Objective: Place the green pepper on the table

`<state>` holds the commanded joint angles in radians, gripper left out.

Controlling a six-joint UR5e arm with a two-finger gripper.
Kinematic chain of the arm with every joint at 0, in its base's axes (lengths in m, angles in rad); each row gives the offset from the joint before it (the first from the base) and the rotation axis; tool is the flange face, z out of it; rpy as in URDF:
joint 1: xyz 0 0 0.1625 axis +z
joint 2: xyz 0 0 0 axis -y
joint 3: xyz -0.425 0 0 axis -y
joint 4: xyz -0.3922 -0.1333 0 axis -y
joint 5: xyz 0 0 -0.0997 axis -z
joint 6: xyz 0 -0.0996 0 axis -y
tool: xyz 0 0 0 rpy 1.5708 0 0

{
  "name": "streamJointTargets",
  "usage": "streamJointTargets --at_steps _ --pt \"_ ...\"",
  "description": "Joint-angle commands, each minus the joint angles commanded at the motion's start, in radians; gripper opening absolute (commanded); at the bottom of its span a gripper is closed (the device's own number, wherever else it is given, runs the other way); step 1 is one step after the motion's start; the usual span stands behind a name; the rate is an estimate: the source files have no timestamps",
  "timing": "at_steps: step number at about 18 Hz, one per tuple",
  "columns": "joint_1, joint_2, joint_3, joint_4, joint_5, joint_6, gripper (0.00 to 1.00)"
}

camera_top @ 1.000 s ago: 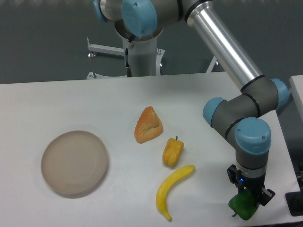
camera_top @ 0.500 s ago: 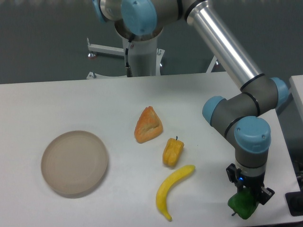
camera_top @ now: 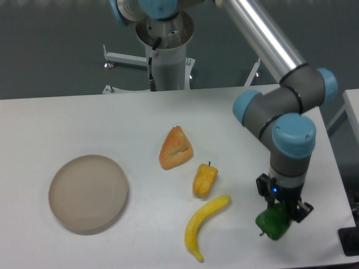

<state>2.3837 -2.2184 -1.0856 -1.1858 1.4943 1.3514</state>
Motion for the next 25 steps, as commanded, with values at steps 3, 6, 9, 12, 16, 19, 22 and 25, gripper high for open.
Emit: streamJointTargets --at_steps 3,6,9,12,16,19,22,25 --pt "0.034 0.072 -0.114 0.002 -0.008 0.076 0.33" --pt "0.077 0.124 -0.223 0.005 -0.015 0.172 0.33" --pt "0.121 0.137 -0.293 0.015 -0.038 0.238 0.33" --pt "0.146 0.146 -0.327 0.014 -0.06 0.259 0.33" --pt "0.169 0.16 -0.378 -0.001 -0.126 0.227 0.33" --pt "0.183 0.161 -0.413 -0.025 -0.138 0.172 0.33" --pt "0.187 0.161 -0.43 -0.02 -0.14 0.17 0.33" --pt "0.184 0.161 -0.435 -0.015 -0.14 0.17 0.33"
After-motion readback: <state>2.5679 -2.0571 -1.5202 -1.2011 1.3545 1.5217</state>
